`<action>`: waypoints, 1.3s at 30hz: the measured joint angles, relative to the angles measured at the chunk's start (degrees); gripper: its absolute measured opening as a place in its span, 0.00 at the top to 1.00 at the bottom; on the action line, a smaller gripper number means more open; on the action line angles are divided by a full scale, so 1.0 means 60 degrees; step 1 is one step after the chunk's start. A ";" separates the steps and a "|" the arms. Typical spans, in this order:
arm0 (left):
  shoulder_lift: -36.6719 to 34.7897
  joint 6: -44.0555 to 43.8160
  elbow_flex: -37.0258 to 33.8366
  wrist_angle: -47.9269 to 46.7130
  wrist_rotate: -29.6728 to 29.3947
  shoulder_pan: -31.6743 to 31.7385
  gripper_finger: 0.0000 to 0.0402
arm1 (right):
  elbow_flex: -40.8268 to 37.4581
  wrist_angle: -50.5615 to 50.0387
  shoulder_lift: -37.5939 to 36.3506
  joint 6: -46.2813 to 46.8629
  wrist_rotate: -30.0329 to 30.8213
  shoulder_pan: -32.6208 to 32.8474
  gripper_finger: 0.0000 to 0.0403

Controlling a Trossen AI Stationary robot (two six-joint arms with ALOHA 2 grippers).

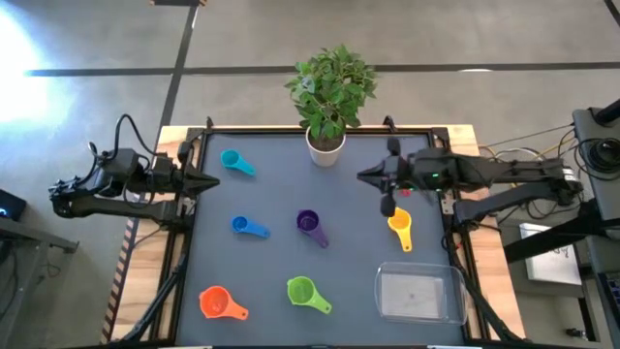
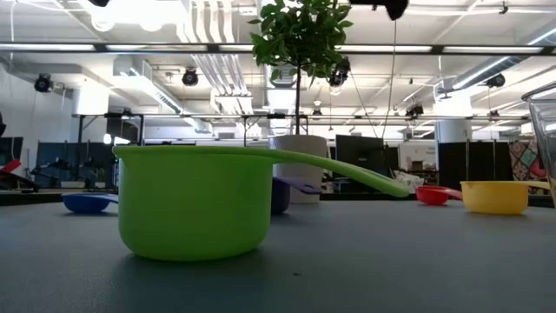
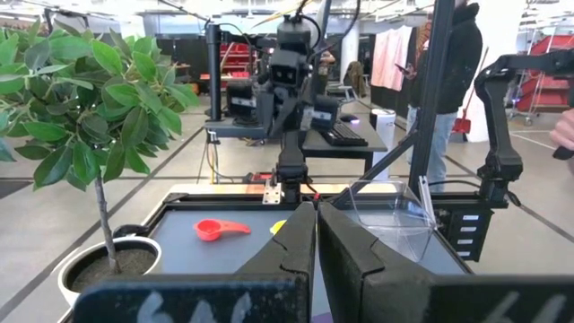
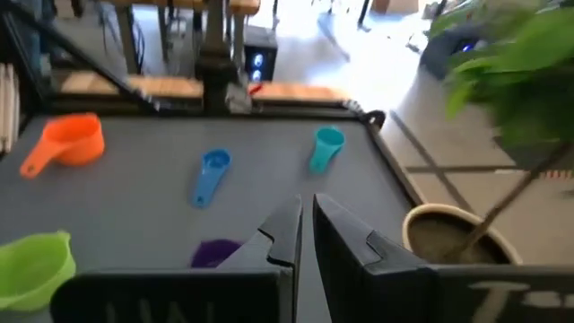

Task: Nest measuring cups in basket
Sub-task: Stack the green measuring cup on top of the orange measuring cup

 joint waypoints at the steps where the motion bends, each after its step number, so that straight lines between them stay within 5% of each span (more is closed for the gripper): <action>1: -0.0004 0.0000 0.0000 0.0000 0.0000 0.0001 1.00 | 0.0159 -0.0062 0.0265 -0.0072 0.0002 0.0079 0.94; 10: -0.0001 0.0000 -0.0002 0.0000 0.0000 0.0002 1.00 | 0.1472 -0.0956 0.1912 -0.0214 -0.0003 0.0908 0.94; 25: -0.0003 0.0000 0.0000 0.0000 0.0001 0.0006 1.00 | 0.1482 -0.0974 0.3136 0.0071 -0.0304 0.1840 0.93; 39: -0.0003 0.0000 -0.0002 0.0000 0.0001 0.0006 1.00 | 0.1847 -0.0952 0.4985 0.0792 -0.0757 0.2694 0.53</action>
